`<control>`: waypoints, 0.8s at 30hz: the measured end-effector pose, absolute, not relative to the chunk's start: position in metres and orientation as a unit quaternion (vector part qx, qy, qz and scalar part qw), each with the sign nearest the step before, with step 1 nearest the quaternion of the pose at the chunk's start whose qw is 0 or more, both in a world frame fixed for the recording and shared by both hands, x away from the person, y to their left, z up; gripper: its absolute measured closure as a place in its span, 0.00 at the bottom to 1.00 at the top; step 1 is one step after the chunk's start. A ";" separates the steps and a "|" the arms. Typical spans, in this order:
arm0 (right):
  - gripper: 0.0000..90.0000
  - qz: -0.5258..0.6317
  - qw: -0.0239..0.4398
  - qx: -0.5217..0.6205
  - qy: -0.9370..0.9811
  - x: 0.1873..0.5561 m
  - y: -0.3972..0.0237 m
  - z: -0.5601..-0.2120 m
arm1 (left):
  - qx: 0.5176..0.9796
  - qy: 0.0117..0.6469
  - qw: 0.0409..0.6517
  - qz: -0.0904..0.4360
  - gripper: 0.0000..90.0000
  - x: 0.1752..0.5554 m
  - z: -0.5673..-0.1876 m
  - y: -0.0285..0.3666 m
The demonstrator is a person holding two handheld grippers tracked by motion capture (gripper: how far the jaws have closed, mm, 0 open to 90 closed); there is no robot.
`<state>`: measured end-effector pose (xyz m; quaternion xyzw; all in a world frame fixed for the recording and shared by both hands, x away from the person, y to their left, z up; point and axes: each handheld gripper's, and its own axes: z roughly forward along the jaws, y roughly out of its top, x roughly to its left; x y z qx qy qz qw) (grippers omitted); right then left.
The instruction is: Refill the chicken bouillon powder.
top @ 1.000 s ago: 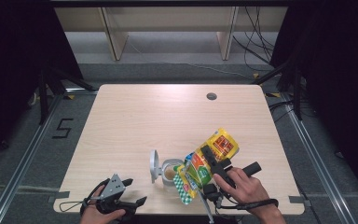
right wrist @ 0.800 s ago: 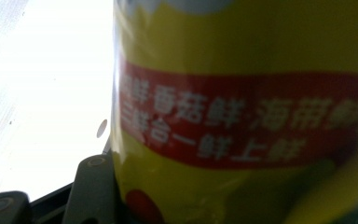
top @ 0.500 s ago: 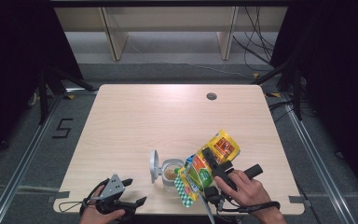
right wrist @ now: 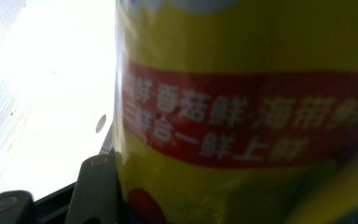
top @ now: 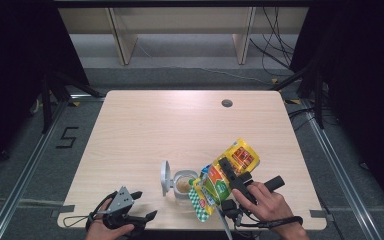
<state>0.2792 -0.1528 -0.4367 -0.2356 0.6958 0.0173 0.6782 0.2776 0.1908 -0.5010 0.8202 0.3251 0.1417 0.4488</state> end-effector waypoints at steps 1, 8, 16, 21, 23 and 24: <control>0.52 0.017 0.676 -0.242 0.696 0.280 -0.152 -0.436 | 0.813 0.331 0.457 0.142 0.20 0.277 -0.501 0.190; 0.52 0.012 0.681 -0.246 0.689 0.280 -0.153 -0.433 | 0.813 0.338 0.454 0.135 0.20 0.277 -0.501 0.190; 0.52 0.017 0.681 -0.246 0.690 0.281 -0.153 -0.435 | 0.815 0.341 0.449 0.136 0.20 0.277 -0.502 0.190; 0.53 0.014 0.679 -0.247 0.692 0.281 -0.154 -0.434 | 0.815 0.340 0.449 0.136 0.20 0.277 -0.501 0.192; 0.53 0.016 0.680 -0.242 0.692 0.280 -0.154 -0.435 | 0.806 0.347 0.457 0.142 0.20 0.277 -0.502 0.189; 0.53 0.016 0.680 -0.242 0.692 0.280 -0.154 -0.435 | 0.806 0.347 0.457 0.142 0.20 0.277 -0.502 0.189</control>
